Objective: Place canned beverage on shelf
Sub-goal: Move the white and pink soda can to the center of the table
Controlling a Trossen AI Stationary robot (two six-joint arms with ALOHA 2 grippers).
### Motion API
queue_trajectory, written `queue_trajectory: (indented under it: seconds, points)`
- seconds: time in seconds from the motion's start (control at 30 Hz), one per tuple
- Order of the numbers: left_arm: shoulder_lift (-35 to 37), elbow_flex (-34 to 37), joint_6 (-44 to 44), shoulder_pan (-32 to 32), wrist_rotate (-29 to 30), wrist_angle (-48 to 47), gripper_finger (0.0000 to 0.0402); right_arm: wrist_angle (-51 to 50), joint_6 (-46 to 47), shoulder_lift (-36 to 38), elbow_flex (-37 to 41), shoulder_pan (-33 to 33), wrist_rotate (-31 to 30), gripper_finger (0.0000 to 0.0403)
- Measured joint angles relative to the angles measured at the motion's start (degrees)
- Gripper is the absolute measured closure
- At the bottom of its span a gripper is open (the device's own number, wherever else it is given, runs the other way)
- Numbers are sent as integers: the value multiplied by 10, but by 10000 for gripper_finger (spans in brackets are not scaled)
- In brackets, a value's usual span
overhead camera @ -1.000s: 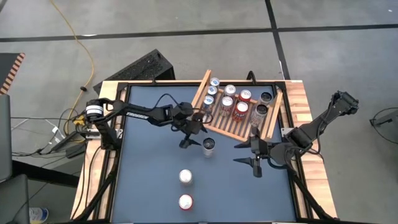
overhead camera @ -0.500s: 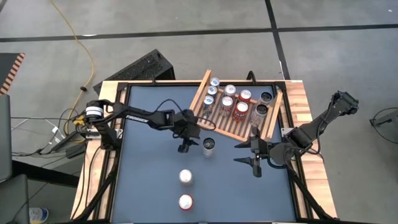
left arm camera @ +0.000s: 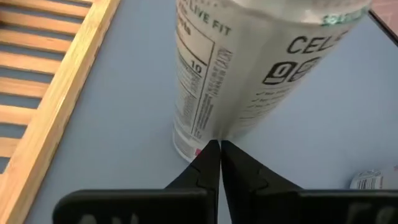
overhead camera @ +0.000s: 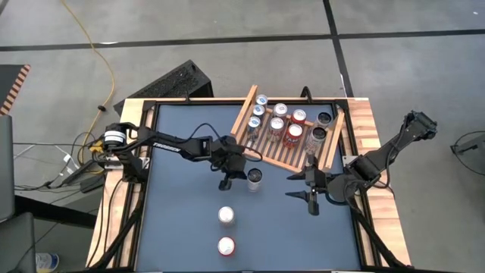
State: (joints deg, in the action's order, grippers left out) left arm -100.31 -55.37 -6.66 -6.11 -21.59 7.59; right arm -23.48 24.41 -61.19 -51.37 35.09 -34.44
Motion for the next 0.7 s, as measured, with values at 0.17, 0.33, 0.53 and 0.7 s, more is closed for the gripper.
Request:
queue_trajectory:
  seconds: [0.17,0.33,0.53,0.7]
  points:
    - [0,0,3,0,35,35,401,3,7,0,10,0,-2,182]
    - [0,0,-2,-1,44,98,401,14,27,0,30,0,-2,182]
    - [0,0,-19,-6,66,109,401,24,41,0,36,0,-2,182]
    - [0,0,-28,-25,88,94,401,31,41,0,36,0,-2,182]
